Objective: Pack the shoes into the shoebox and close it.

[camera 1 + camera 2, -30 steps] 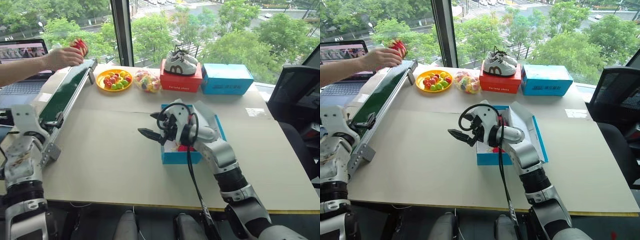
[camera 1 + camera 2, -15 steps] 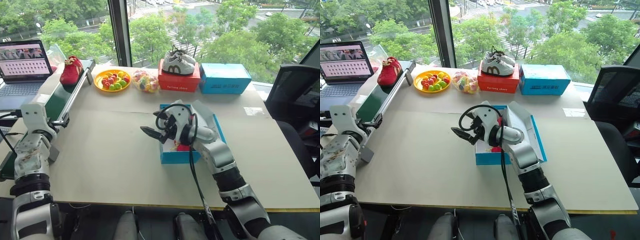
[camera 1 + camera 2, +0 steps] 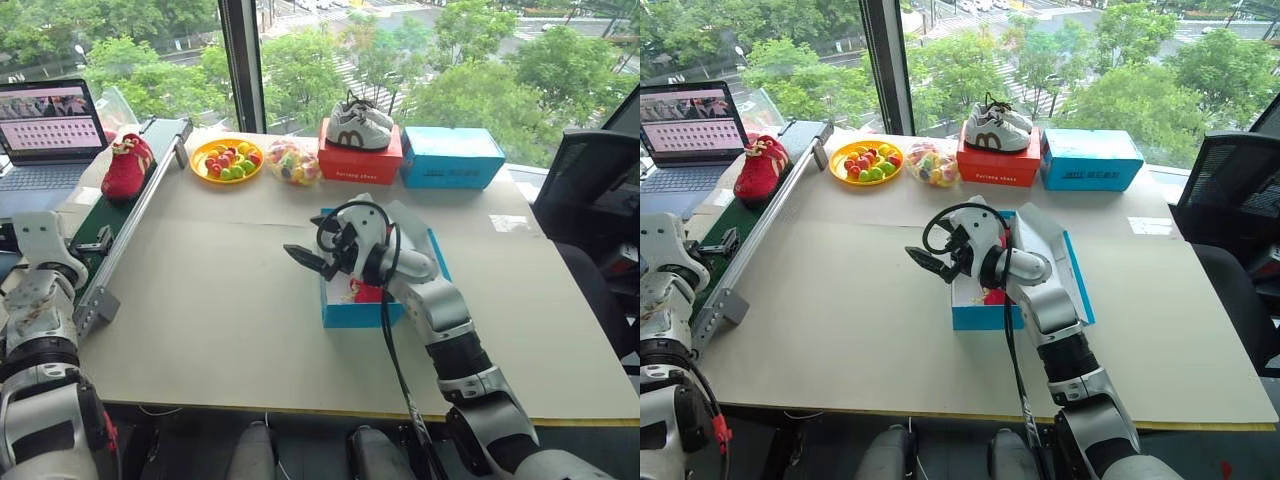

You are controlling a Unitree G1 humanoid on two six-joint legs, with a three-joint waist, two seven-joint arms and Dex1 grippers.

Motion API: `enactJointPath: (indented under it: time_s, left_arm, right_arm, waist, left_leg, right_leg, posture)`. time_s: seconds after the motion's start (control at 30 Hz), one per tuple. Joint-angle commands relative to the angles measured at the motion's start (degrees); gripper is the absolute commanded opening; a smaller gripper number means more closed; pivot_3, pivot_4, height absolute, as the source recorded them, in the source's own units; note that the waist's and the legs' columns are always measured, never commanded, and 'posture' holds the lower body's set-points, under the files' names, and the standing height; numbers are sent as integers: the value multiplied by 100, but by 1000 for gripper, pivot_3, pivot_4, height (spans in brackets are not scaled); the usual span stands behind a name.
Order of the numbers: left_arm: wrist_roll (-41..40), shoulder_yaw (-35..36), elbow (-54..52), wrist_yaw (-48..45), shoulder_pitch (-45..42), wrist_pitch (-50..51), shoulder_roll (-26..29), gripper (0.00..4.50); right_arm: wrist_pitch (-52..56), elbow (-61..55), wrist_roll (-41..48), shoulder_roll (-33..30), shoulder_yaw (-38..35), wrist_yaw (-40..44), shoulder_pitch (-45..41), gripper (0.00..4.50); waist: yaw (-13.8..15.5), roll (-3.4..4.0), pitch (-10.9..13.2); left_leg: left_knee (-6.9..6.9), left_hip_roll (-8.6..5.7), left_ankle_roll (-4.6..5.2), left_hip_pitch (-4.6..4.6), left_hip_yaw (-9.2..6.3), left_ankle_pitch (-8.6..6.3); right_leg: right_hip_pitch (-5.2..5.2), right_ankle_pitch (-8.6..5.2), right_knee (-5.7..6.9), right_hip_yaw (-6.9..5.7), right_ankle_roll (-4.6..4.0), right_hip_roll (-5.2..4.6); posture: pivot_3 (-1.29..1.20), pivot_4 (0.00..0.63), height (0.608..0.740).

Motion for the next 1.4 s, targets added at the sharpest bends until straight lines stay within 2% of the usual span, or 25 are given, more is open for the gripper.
enactJointPath:
  time_s: [0.03,0.43,0.73,0.77,0.8,0.93,1.07,1.13,1.2,1.33,1.4]
  left_arm:
    - [62,-27,249,-84,-258,-297,205,4500]
    - [119,-74,750,-94,-488,-600,253,4500]
    - [95,-81,953,-144,-484,-300,258,4500]
    - [85,-75,964,-161,-487,-268,256,3964]
    - [76,-68,969,-175,-486,-263,253,3830]
    - [30,-56,985,-272,-460,-146,218,2311]
    - [-19,-41,931,-314,-442,-139,166,1008]
    - [-17,-36,882,-227,-477,-136,157,499]
    - [-34,-22,761,-171,-539,-155,152,153]
    - [-191,6,105,-232,-703,-169,36,153]
    - [-401,-102,-918,-343,-699,202,-249,153]
  right_arm:
    - [-187,-178,283,111,-283,39,-160,4475]
    - [-149,-286,252,41,-274,104,-117,4475]
    - [-128,-287,199,1,-221,92,-101,4475]
    - [-123,-289,196,-5,-217,94,-99,4500]
    - [-119,-288,190,-12,-212,95,-99,4500]
    - [-114,-260,145,-48,-174,88,-98,4500]
    - [-115,-235,91,-69,-140,84,-99,4500]
    - [-114,-234,83,-74,-142,84,-100,4500]
    - [-105,-240,76,-77,-141,78,-100,4500]
    - [19,-288,174,-78,-236,52,-129,4500]
    - [259,-327,369,-52,-442,-47,-231,4500]
  waist:
    - [0,0,0]
    - [1,0,0]
    - [0,0,0]
    - [0,0,0]
    - [0,0,0]
    - [27,0,0]
    - [29,0,0]
    - [35,0,0]
    - [41,0,0]
    - [65,-6,2]
    - [82,-16,5]
  left_leg:
    - [-1,0,0,0,0,0]
    - [-1,2,0,0,0,0]
    - [-1,2,0,0,0,0]
    - [-1,2,0,0,0,0]
    - [-1,2,0,0,0,0]
    - [0,2,-1,0,-1,1]
    - [0,2,-6,10,-1,3]
    - [0,3,-9,14,-2,5]
    - [0,6,-13,14,-3,7]
    - [0,6,-18,13,-5,11]
    - [0,7,-20,11,-6,12]
  right_leg:
    - [0,0,0,0,0,0]
    - [-2,-2,4,-6,-3,0]
    - [-3,-3,5,-7,-4,0]
    - [-3,-3,5,-7,-4,0]
    - [-3,-3,5,-7,-4,0]
    - [-1,-3,9,-11,-5,-1]
    - [0,-7,27,-12,-9,-2]
    - [-1,-13,42,-15,-18,-2]
    - [-1,-14,47,-21,-20,-2]
    - [0,-14,46,-24,-20,-2]
    - [0,-14,43,-25,-20,-2]
  posture:
    - [0,150,740]
    - [0,150,740]
    - [0,150,740]
    - [0,150,740]
    - [0,150,740]
    - [0,150,740]
    - [0,150,740]
    - [0,150,740]
    - [0,150,740]
    - [0,150,740]
    - [0,150,740]
